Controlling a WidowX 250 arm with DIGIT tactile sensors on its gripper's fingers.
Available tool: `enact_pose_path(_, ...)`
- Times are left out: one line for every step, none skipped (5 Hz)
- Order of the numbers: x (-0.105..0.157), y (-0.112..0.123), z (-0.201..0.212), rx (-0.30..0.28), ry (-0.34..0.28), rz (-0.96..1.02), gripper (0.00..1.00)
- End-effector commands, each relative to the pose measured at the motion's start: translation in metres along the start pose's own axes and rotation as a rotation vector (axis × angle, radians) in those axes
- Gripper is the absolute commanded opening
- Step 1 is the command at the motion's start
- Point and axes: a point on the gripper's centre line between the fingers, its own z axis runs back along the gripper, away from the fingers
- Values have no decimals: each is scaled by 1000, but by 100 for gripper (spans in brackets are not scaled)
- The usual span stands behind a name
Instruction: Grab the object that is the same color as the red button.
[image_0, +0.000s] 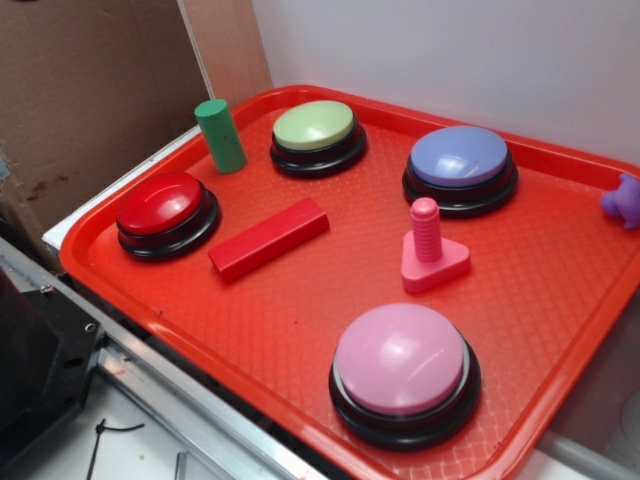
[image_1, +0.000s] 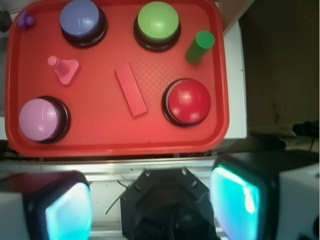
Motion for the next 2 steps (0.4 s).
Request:
enact_pose_path(40,-28,-56,39,103,-129,100)
enact_pose_path(35,-27,-108,57,190,-197,100)
